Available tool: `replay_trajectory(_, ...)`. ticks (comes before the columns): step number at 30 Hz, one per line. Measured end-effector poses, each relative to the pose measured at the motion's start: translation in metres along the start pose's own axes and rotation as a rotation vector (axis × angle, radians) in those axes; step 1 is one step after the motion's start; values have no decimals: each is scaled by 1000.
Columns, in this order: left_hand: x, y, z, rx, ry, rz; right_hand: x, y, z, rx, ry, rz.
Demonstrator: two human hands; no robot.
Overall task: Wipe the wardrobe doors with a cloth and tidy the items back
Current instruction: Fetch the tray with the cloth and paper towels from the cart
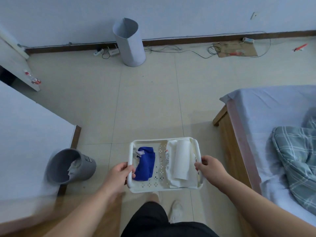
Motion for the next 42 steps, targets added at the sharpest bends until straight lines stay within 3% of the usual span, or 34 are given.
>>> replay_trajectory(15,219,-224,-21,-92,35,32,-179,-196,-75,121,-27,61)
replay_trajectory(31,412,-383,-15,12,-25,20,-312,-433,-153,-30,3,26)
replay_trajectory(42,542,-519,-18,10,46,31,-441,-572,-215,-10,33,3)
Point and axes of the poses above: each hand's wrist, its own y-axis away from the middle knuckle, its own z-axis out of the palm, x = y × z, the point moved 10 cm from there along -y, towards the middle knuckle, and after that the axes turned 2 degrees about y, right-handed, at the moved point
